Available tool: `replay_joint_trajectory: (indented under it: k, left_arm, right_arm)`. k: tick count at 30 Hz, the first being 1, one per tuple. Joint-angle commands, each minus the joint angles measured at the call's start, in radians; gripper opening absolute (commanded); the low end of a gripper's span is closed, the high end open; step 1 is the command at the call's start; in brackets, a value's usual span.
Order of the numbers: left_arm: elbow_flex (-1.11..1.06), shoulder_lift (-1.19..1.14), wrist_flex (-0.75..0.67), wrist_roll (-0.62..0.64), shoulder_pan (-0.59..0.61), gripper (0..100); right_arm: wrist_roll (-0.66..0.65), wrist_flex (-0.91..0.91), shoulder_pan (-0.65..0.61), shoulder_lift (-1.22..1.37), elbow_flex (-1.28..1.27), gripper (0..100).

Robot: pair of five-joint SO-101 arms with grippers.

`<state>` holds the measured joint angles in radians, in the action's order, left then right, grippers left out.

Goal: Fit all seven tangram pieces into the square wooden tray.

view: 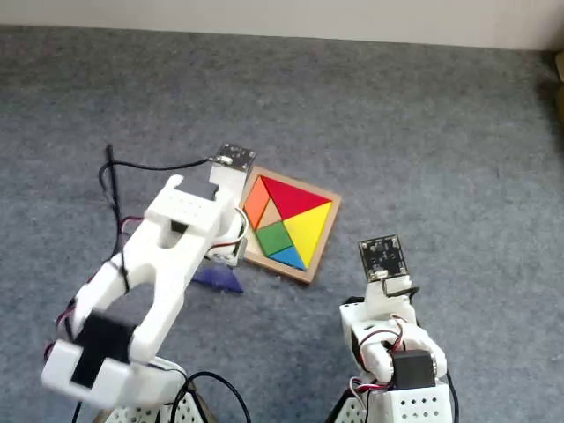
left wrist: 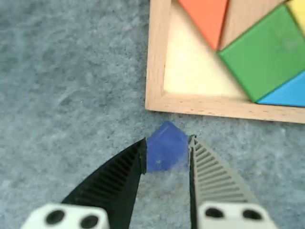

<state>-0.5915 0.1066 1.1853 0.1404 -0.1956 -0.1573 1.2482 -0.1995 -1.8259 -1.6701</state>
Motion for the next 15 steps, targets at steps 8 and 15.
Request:
replay_joint_trajectory:
  k: [8, 15]
  left_arm:
    - [-0.108, 0.257, 0.006, -0.413, 0.01, 15]
    - [-0.111, 0.257, 0.005, -0.726, 0.008, 15]
  right_arm:
    - [0.003, 0.005, -0.007, -0.015, -0.151, 0.5]
    - [0.003, 0.005, -0.005, -0.013, -0.151, 0.5]
